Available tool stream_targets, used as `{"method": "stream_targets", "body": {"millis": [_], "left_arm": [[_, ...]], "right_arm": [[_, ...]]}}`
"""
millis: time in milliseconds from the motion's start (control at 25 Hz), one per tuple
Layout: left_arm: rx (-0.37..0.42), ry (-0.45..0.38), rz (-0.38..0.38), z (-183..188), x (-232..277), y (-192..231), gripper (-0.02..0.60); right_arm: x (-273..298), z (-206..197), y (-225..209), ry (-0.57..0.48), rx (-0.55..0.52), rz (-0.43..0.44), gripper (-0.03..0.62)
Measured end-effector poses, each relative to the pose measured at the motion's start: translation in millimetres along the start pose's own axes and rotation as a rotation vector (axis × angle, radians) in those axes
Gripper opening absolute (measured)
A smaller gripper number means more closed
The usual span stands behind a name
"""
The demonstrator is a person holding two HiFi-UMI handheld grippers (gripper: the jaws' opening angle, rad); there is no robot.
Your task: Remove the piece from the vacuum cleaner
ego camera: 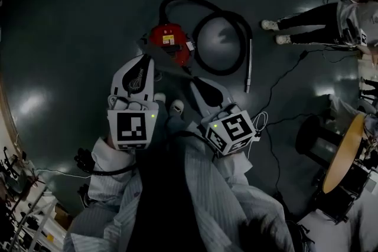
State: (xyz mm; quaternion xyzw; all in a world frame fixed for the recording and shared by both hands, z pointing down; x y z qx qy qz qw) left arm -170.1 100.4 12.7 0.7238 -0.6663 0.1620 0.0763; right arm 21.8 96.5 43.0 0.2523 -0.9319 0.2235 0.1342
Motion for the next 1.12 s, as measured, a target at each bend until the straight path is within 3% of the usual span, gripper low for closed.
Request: {"method": "stream_targets", "body": {"millis": [160,360,480,640,800,1120], "left_arm": [[-0.003,-0.051,0.05,28.3,-13.4,9.3,0.021],[0.043,-0.088,0.086,74.1,-13.1,23.8,0.02],[0.043,-0.094,0.096,74.2,-5.6,14.0,0.02],[0.056,-0.083,0.099,48.5,3.2,-26.7,0.02],[0.069,-0.097,0.099,19.8,-12.9,-36.5,0.02],[0.068,-0.093,0.106,74.4,-21.9,11.2,0.02]], "right_arm": [[2.3,29.0,16.9,-0.005,-0.066,0.004,0.025],[1.5,70.8,22.3,-0.046,-0.066,0.011,0.025],[-2.5,70.2,8.4,-0.051,-0.074,0.016,0.025],[-22.9,38.1,-20.6,-0.046,-0.08,0.016,0.025],[-26.5,9.0,-12.4,-0.046,-0.096,0.014,0.025],[-8.0,72.8,18.5,-0.042,-0.098,0.021,0.025]]}}
Point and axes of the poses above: the fingertips, and each gripper's own axes: x forward along the fingers, y to its left, z out of its top, the point moved 8 cm from there along -x, backward along the fingers, and after that the axes turned 7 degrees about z, right-handed, at the moved point
